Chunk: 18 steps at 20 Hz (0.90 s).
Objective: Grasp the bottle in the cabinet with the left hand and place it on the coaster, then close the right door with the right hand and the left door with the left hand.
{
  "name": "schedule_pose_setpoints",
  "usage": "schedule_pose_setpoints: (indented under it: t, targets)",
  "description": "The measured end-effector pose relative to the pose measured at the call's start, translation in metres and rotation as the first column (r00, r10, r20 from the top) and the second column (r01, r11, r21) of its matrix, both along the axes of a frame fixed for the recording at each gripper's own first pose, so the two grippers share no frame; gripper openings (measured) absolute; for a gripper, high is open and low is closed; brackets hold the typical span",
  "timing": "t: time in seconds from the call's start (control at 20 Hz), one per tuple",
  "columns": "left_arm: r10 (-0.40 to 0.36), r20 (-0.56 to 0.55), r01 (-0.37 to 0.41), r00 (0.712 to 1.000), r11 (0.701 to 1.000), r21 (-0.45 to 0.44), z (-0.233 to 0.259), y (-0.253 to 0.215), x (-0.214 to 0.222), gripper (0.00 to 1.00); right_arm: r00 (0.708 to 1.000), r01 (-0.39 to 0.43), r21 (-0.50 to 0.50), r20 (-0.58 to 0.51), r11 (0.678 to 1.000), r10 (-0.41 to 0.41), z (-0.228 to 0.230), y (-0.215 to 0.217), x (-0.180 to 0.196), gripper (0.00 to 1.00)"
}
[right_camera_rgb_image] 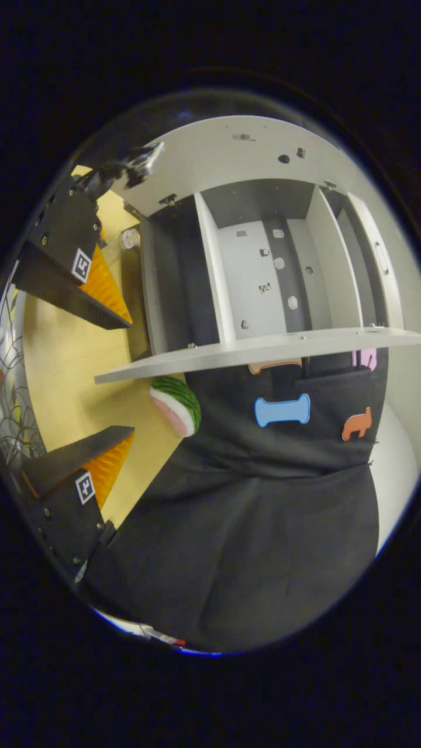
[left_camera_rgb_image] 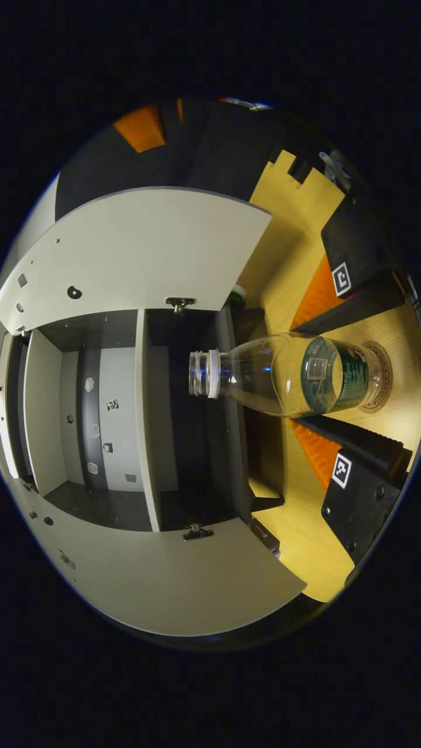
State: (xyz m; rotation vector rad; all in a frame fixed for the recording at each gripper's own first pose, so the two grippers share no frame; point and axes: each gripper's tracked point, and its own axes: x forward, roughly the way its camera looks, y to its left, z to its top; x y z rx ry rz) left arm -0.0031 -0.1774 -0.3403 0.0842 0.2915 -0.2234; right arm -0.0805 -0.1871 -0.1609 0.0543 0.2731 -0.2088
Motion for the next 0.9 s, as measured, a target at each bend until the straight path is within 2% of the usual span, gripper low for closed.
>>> schedule_pose_setpoints:
  t: [0.15,0.35,0.5,0.6,0.9]
  targets:
    - [0.004,0.037,-0.005,0.999,1.0,0.015,-0.004,0.0,0.003,0.83,1.0,0.006,-0.029,-0.02,1.0,-0.007,-0.004,-0.008,-0.001,1.0]
    - [0.012,0.03,-0.013,0.999,1.0,0.027,-0.006,0.0,-0.006,0.82,0.999,-0.004,-0.018,-0.051,1.0,0.003,-0.017,-0.007,0.002,0.98]
    - [0.047,0.013,-0.047,0.999,0.999,0.018,-0.006,0.013,-0.013,0.82,0.997,-0.021,-0.02,-0.071,1.0,0.02,-0.026,-0.003,0.006,1.0]
    - [0.044,0.009,-0.044,0.999,0.999,0.009,-0.005,0.014,-0.015,0.82,0.996,-0.032,-0.018,-0.08,0.999,0.03,-0.03,0.001,0.009,0.98]
    - [0.031,0.003,-0.031,1.0,1.0,0.005,-0.006,0.012,-0.02,0.83,0.994,-0.042,0.001,-0.099,0.999,0.042,-0.037,0.004,0.014,1.0]
